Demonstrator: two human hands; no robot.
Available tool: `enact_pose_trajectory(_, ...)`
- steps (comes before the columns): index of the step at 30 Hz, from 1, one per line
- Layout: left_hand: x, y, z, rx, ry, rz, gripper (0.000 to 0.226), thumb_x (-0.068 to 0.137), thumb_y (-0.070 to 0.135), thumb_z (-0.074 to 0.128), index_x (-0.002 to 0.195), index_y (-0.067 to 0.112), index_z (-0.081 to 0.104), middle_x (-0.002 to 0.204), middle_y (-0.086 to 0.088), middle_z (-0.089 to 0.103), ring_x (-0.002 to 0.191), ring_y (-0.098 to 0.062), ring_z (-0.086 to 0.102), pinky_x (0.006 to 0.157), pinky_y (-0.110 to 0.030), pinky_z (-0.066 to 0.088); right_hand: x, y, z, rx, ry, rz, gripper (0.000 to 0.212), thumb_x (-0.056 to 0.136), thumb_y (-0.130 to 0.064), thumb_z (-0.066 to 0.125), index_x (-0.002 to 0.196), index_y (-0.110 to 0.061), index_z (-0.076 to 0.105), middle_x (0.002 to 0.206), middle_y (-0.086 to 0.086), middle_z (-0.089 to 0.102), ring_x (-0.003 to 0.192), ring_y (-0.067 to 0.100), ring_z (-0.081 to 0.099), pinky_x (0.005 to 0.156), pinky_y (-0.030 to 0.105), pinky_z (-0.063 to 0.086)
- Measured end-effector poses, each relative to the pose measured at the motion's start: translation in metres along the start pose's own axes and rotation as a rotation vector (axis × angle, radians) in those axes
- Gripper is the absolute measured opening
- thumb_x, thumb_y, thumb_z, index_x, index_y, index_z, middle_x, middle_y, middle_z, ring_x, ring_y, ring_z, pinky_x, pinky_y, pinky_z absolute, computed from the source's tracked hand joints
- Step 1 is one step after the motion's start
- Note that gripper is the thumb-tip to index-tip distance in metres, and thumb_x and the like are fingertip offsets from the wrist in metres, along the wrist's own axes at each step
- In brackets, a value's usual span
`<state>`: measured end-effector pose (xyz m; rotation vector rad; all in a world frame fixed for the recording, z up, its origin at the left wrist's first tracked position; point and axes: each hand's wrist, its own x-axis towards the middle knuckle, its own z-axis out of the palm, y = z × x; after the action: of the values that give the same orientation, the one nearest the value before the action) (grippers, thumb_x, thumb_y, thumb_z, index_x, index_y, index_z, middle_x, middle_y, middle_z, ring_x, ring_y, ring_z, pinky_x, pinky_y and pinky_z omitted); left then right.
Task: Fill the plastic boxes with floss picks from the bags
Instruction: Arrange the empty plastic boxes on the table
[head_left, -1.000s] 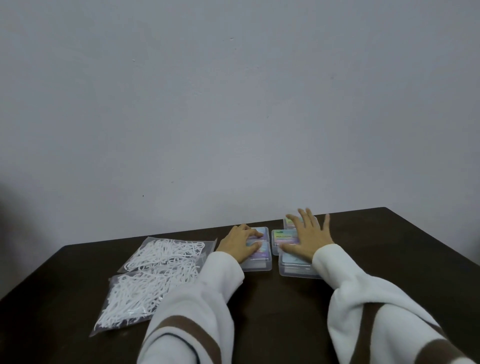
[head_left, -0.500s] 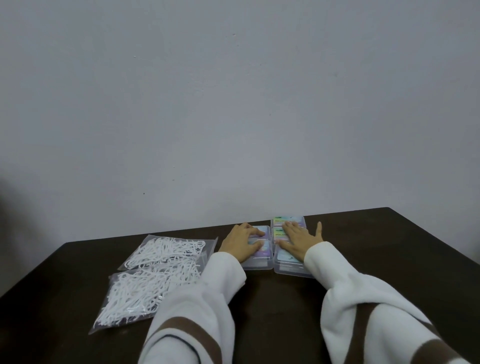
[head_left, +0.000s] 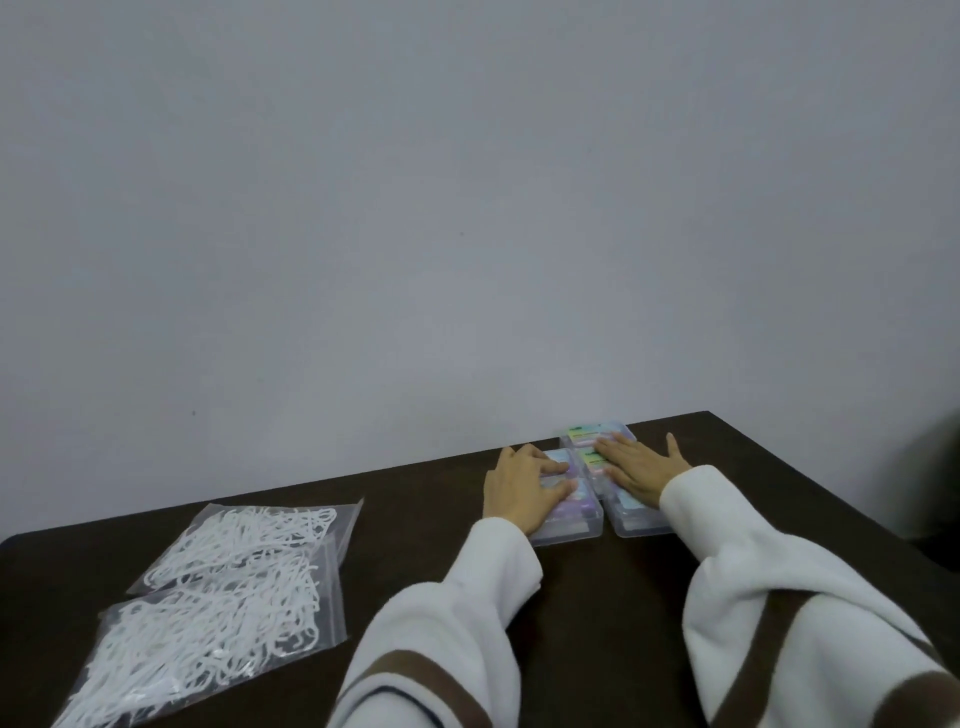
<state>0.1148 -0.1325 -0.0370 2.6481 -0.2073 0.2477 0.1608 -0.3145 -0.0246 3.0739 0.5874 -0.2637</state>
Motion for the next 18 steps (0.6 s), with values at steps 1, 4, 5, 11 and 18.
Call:
enact_pose_trajectory(1, 0.005, 0.006, 0.005, 0.002, 0.008, 0.005, 0.042, 0.091, 0.045, 0.055, 0.129, 0.027, 0.057, 0.13, 0.002, 0.049, 0.119, -0.016, 0.04, 0.099, -0.033, 0.037, -0.001, 0.008, 0.001, 0.007, 0.005, 0.016, 0.054, 0.102, -0.037, 0.017, 0.149, -0.024, -0.006, 0.158, -0.004, -0.008, 0.145, 0.014, -0.008, 0.112, 0.056, -0.006)
enact_pose_trajectory(4, 0.021, 0.02, 0.016, 0.006, 0.024, 0.016, 0.041, 0.092, 0.045, 0.052, 0.13, 0.029, 0.056, 0.131, 0.003, 0.049, 0.12, -0.016, 0.039, 0.098, -0.033, 0.037, 0.0, 0.026, 0.002, 0.04, 0.035, 0.05, 0.052, 0.102, -0.034, 0.017, 0.149, -0.024, -0.004, 0.158, -0.002, -0.005, 0.145, 0.016, -0.004, 0.113, 0.054, -0.007)
enact_pose_trajectory(5, 0.027, 0.025, 0.021, 0.009, 0.026, 0.022, 0.041, 0.093, 0.044, 0.051, 0.13, 0.028, 0.056, 0.131, 0.003, 0.049, 0.12, -0.016, 0.039, 0.098, -0.033, 0.037, 0.0, 0.032, 0.003, 0.055, 0.047, 0.056, 0.051, 0.103, -0.033, 0.018, 0.149, -0.024, -0.001, 0.158, -0.002, -0.002, 0.146, 0.018, -0.001, 0.113, 0.052, -0.006)
enact_pose_trajectory(11, 0.049, 0.04, 0.038, 0.035, 0.015, 0.054, 0.041, 0.094, 0.045, 0.049, 0.131, 0.029, 0.055, 0.132, 0.003, 0.048, 0.12, -0.016, 0.039, 0.096, -0.033, 0.036, 0.002, 0.065, 0.003, 0.124, 0.085, 0.075, 0.047, 0.103, -0.029, 0.02, 0.149, -0.027, 0.009, 0.158, -0.004, 0.007, 0.145, 0.017, 0.01, 0.116, 0.049, -0.001)
enact_pose_trajectory(18, 0.072, 0.058, 0.051, 0.07, 0.045, 0.044, 0.039, 0.094, 0.046, 0.049, 0.129, 0.03, 0.056, 0.131, 0.003, 0.048, 0.119, -0.018, 0.04, 0.096, -0.036, 0.038, 0.012, 0.097, -0.003, -0.052, 0.065, 0.053, 0.049, 0.102, -0.037, 0.016, 0.149, -0.029, 0.004, 0.158, -0.009, -0.003, 0.145, 0.011, -0.005, 0.114, 0.053, -0.001)
